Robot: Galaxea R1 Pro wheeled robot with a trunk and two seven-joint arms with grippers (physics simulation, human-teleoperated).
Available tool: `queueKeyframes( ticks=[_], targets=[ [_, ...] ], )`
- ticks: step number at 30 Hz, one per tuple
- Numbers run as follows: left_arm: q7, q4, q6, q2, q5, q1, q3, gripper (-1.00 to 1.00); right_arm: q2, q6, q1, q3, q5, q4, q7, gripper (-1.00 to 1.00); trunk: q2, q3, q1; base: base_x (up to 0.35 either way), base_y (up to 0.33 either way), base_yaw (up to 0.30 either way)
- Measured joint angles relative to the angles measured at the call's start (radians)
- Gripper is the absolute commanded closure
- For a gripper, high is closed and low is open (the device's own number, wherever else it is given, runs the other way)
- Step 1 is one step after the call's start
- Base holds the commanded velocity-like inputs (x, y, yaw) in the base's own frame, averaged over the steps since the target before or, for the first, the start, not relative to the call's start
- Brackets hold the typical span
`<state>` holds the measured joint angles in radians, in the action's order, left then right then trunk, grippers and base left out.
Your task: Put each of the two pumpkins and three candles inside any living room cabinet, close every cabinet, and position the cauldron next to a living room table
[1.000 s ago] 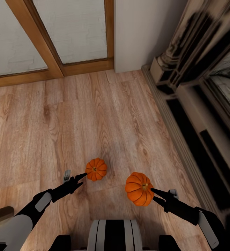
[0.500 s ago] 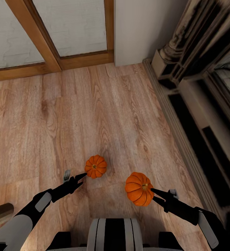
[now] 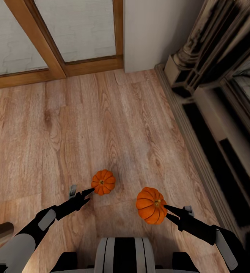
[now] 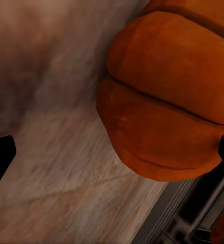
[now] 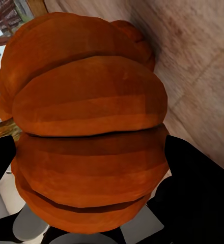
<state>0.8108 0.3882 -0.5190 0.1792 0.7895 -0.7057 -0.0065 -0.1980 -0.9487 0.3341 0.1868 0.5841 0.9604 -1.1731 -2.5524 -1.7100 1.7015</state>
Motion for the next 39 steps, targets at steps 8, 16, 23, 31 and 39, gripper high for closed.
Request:
queueKeyframes(
  ticks=[8, 16, 23, 31, 39],
  targets=[
    [0.001, 0.001, 0.001, 0.000, -0.001, 0.000, -0.002, -1.00, 0.000, 0.000, 0.000, 0.001, 0.000, 0.000, -0.001, 1.00, 0.000, 0.000, 0.000, 0.005, -0.004, 0.000],
    [0.002, 0.002, -0.001, 0.000, -0.002, -0.001, -0.033, -1.00, -0.001, 0.000, 0.000, 0.001, 0.000, 0.000, -0.002, 1.00, 0.000, 0.000, 0.000, 0.036, 0.000, 0.000],
    [0.001, 0.002, -0.001, -0.002, -0.004, -0.001, -0.039, -1.00, -0.001, 0.001, 0.000, 0.001, 0.000, 0.000, -0.003, 1.00, 0.000, 0.000, 0.000, 0.031, -0.020, 0.000],
    [0.002, 0.036, -0.001, -0.001, -0.005, -0.001, -0.042, -1.00, -0.001, 0.001, 0.000, 0.002, 0.000, 0.000, -0.004, 1.00, 0.000, 0.000, 0.000, 0.002, -0.028, 0.000],
    [0.002, 0.067, -0.002, 0.000, -0.005, 0.000, -0.053, -1.00, 0.000, 0.001, 0.000, 0.001, 0.000, 0.000, -0.004, 1.00, 0.000, 0.000, 0.000, 0.000, -0.002, 0.000]
  ],
)
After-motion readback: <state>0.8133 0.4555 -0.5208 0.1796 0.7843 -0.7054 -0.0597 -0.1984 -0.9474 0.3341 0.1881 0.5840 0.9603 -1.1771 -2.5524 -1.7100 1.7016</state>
